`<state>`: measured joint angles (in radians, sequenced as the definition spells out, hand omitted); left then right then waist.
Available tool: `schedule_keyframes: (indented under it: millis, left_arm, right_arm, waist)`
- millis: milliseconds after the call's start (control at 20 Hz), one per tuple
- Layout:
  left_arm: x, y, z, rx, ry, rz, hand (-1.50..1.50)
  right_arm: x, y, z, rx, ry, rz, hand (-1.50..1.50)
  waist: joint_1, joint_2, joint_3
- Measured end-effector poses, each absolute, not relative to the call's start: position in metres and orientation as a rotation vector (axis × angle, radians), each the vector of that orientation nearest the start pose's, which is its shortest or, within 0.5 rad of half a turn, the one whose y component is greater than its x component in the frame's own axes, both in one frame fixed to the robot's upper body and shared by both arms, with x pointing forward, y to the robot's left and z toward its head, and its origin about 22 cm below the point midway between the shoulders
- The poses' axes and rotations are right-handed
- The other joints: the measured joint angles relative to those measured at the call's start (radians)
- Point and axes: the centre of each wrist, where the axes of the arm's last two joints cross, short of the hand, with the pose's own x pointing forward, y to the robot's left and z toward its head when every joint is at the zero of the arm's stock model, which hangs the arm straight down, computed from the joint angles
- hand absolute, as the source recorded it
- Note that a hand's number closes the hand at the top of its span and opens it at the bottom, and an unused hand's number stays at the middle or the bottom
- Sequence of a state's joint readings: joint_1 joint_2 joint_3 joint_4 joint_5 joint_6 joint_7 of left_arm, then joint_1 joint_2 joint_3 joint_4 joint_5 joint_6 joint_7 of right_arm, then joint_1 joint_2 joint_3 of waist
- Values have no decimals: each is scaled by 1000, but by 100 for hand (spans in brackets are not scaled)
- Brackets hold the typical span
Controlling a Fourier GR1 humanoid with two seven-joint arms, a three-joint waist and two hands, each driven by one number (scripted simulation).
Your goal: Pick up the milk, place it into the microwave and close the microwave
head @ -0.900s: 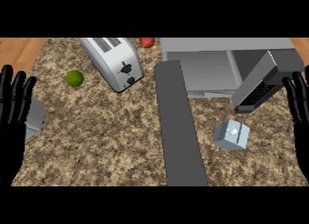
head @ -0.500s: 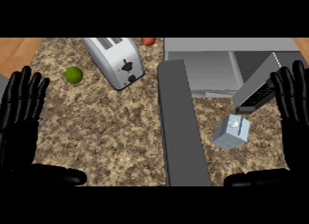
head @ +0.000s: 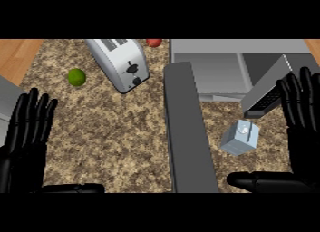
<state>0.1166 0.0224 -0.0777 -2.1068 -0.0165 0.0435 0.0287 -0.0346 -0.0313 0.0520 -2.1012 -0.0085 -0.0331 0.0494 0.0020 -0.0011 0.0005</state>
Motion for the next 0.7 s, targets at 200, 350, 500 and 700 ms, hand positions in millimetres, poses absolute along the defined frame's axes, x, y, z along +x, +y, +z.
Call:
schedule_keyframes:
  millis: [200,350,500,700]
  left_arm:
    - [177,224,101,34,-1969,0,-150]
    - [169,219,99,30,-1971,2,-150]
    - [168,219,95,27,-1975,-1,-150]
    - [152,213,99,19,-1967,0,-150]
  right_arm:
    - [213,-222,112,-3,-2049,45,-150]
    - [214,-227,97,-21,-2016,49,-150]
    - [221,-229,80,-39,-1990,54,-150]
    - [219,-234,57,-66,-1955,53,-150]
  waist:
    - [1,0,0]
    - [1,0,0]
    - [1,0,0]
    - [2,0,0]
